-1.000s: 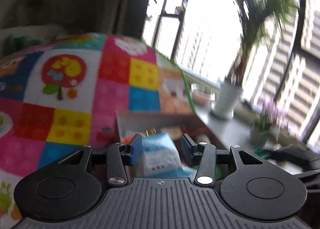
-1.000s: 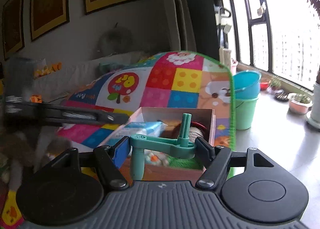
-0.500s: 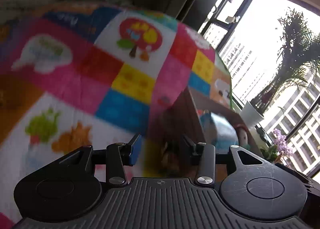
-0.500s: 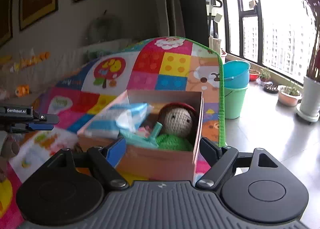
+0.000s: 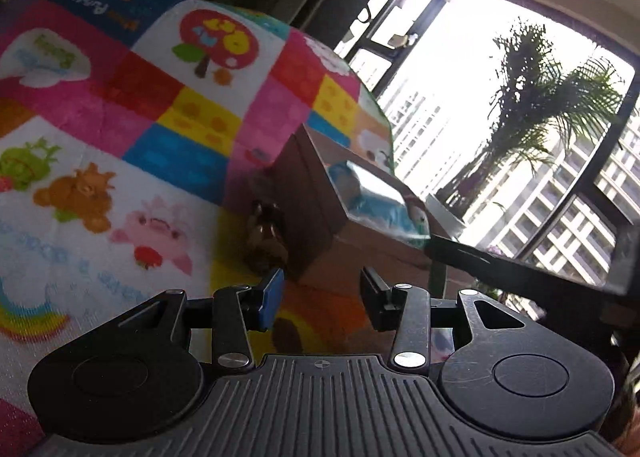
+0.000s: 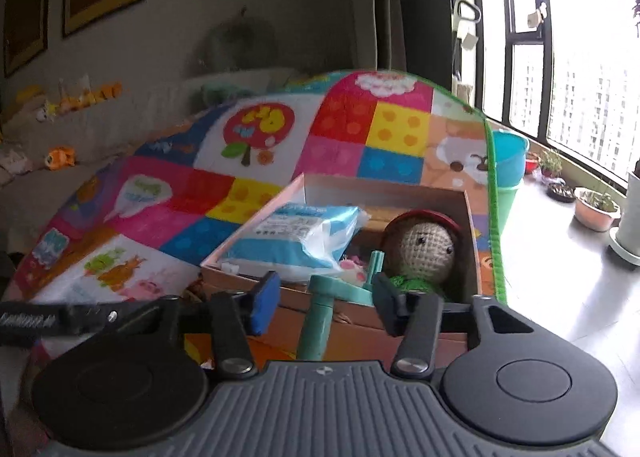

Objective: Organize objects
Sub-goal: 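Move the left tool to the red-and-black figurine keychain and grasp it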

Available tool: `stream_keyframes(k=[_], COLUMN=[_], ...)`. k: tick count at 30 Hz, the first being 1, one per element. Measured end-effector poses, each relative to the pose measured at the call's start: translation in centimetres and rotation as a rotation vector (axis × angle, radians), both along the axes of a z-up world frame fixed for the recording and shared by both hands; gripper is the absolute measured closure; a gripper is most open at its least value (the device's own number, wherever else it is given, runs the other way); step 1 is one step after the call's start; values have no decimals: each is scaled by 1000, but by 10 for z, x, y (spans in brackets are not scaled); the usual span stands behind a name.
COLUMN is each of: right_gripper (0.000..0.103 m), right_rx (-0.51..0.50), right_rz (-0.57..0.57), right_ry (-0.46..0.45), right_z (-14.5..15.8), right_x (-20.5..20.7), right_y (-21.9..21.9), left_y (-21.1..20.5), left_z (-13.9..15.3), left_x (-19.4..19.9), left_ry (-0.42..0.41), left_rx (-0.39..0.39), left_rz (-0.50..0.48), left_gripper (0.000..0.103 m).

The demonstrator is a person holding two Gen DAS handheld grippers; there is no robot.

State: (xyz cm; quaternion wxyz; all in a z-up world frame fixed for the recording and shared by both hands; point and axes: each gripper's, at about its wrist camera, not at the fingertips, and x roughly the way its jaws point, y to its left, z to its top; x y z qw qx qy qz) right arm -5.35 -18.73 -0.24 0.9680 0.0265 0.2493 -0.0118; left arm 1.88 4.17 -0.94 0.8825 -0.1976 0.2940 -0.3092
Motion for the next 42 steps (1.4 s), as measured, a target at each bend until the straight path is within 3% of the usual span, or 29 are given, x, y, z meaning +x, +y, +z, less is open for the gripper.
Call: stream_keyframes(k=[5, 12, 18, 20, 22, 24, 26, 29, 33, 39, 42], right_gripper=[81, 83, 83, 82, 75, 73, 67, 48, 34, 28, 22], right_rx=[-69, -175, -54, -4, 6, -49, -69, -62, -98, -3, 1], right_rz=[-21, -76, -47, -42, -107, -210, -243, -235, -212, -99, -69], right_ry=[21, -9, -79, -61, -31, -12, -4, -2, -10, 13, -11], right_z=[3, 27, 65, 68, 62, 52, 43, 32, 12, -25, -39], right_x=[9, 21, 35, 41, 46, 44, 34, 11, -21, -53, -58], right_y=[4, -1, -15, -23, -34, -41, -47, -50, -39, -11, 6], left_y=[8, 10, 10, 11, 12, 12, 13, 13, 10, 6, -3], left_z=[-5, -8, -9, -9, -10, -10, -10, -11, -9, 14, 32], left_x=[-1, 2, 3, 3, 4, 4, 5, 5, 5, 23, 50], left_ry=[11, 28, 41, 45, 46, 49, 53, 58, 53, 71, 99], left_rx=[-41, -55, -65, -68, -72, -75, -77, -72, -45, 21, 118], left_rz=[4, -5, -3, -2, -2, -1, 0, 6, 20, 87, 147], left_gripper=[57, 57, 57, 57, 57, 57, 57, 57, 57, 57, 57])
